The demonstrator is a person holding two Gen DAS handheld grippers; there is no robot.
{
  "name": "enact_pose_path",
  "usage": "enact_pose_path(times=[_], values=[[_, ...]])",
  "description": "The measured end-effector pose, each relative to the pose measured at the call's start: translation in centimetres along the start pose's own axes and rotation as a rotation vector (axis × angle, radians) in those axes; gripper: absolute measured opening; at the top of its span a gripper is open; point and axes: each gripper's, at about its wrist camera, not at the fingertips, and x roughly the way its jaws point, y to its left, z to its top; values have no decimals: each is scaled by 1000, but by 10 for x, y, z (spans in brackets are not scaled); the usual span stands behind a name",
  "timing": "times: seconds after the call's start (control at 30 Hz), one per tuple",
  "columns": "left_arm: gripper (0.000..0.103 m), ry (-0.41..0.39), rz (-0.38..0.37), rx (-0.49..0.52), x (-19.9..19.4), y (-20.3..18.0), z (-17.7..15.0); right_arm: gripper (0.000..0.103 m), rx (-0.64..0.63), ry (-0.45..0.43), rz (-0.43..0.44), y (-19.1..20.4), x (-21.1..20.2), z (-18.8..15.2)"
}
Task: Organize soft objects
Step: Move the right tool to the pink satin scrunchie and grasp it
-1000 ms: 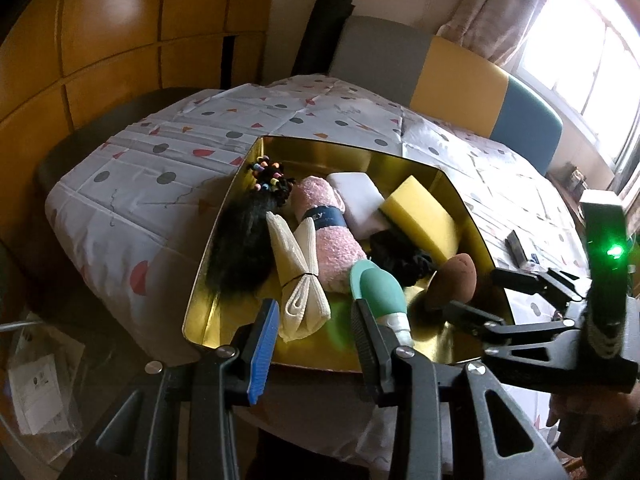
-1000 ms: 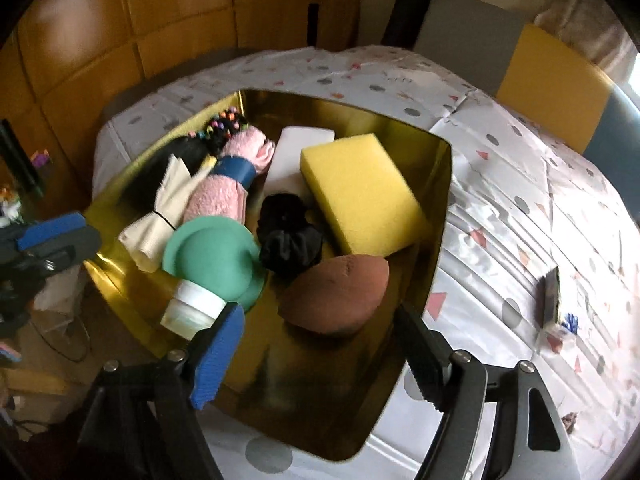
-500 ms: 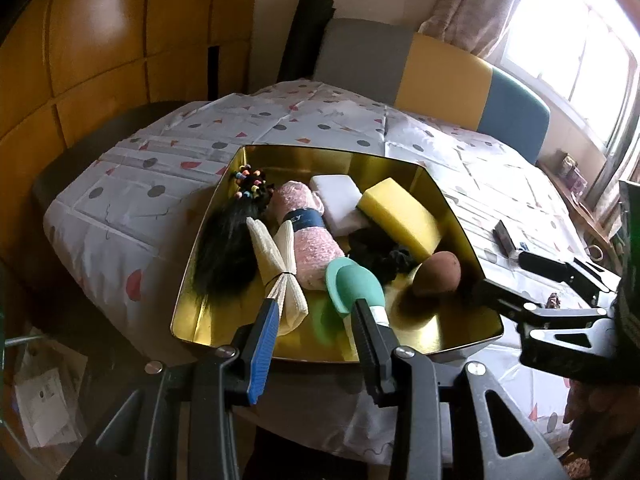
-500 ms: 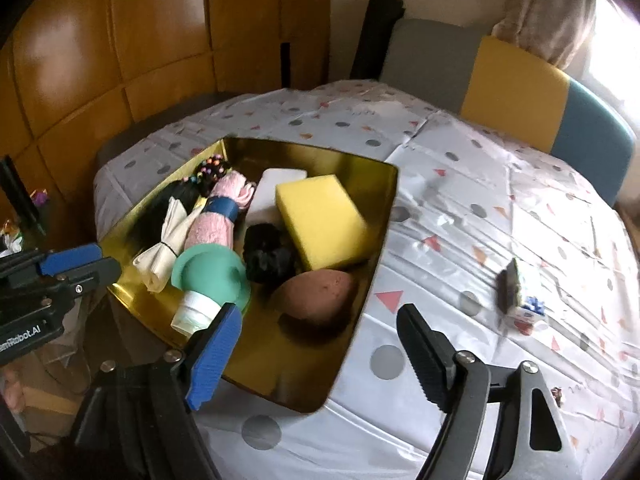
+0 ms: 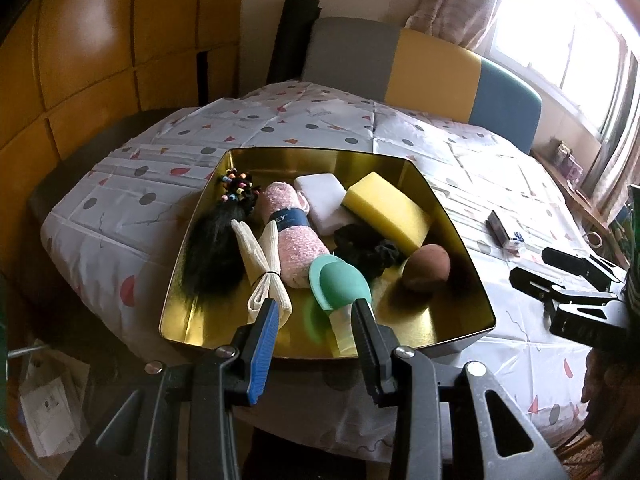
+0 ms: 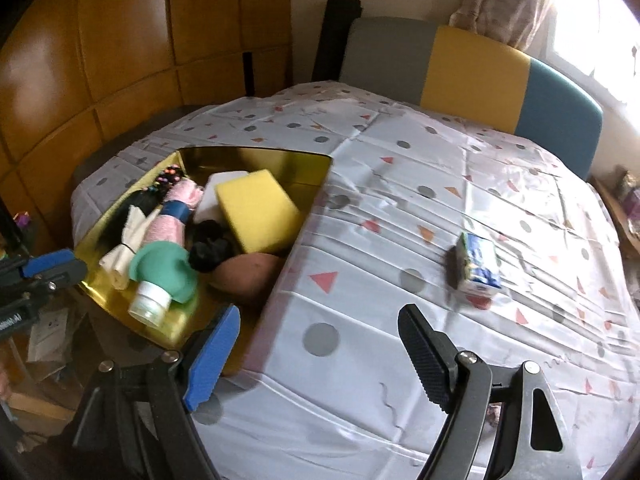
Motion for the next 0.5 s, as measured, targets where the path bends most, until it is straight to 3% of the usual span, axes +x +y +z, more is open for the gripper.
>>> enact_pose_path(times=[0.23,0.5], values=[[37,1,-3,16,1,-5,1,82,57,29,-96,-57,-2,-9],[37,10,-7,44,3,-15,0,82,264,21,-272,-158,-11,-36]])
